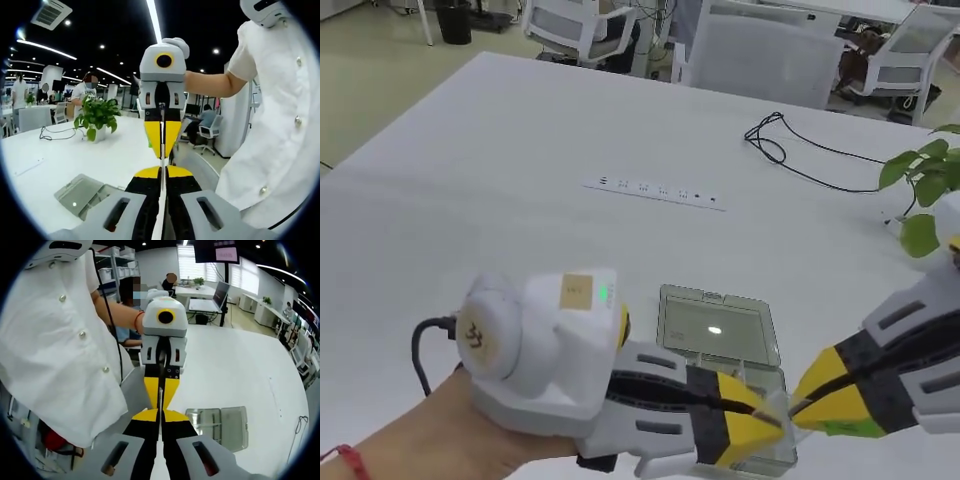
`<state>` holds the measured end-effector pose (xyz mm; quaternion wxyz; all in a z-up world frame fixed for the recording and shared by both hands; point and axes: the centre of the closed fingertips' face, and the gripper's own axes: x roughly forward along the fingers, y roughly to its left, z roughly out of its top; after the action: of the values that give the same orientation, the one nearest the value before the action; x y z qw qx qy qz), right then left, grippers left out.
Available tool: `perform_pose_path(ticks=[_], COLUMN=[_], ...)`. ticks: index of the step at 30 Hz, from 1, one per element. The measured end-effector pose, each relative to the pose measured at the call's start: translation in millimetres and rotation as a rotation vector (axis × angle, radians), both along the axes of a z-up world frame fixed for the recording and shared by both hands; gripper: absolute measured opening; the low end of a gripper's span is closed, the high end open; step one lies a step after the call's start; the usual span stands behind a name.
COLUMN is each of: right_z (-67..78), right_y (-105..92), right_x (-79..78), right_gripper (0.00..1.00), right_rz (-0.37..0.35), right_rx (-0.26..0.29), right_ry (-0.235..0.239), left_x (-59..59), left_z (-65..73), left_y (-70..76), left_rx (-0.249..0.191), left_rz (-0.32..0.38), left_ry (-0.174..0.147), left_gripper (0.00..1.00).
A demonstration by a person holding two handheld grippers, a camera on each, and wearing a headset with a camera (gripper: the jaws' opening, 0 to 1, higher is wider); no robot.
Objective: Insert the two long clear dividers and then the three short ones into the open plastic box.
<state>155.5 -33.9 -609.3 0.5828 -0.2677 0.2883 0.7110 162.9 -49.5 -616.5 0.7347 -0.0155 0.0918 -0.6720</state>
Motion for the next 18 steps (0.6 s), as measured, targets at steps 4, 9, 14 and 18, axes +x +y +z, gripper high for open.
perform_pose_path(ticks=[4,9,14,18], right_z=[-0.3,-1.1,-2.6,-3.1], right_y=[-0.2,-1.2,-3.0,-3.8], right_x=[3.5,6.0,8.5,10.3], right_gripper=[0.02,0.02,0.02,0.02], right_rz=[-0.004,-0.007,-0.013,-0.018], right_rx=[0.003,0.0,-0.005,-0.007], right_ry=[-0.006,-0.014,-0.022,-0.028], left_x=[0.3,1.2,3.7,6.2], left_z=[-1.5,-2.9,-8.2,-10.3], left_y=[0.2,2.1,6.6,10.4], left_rx=[0.007,0.008,0.02,0.019], left_rz=[0.003,0.015,0.042,0.065], left_ry=[0.001,0.007,0.014,0.018], left_gripper=[0.02,0.04,0.11,0.16])
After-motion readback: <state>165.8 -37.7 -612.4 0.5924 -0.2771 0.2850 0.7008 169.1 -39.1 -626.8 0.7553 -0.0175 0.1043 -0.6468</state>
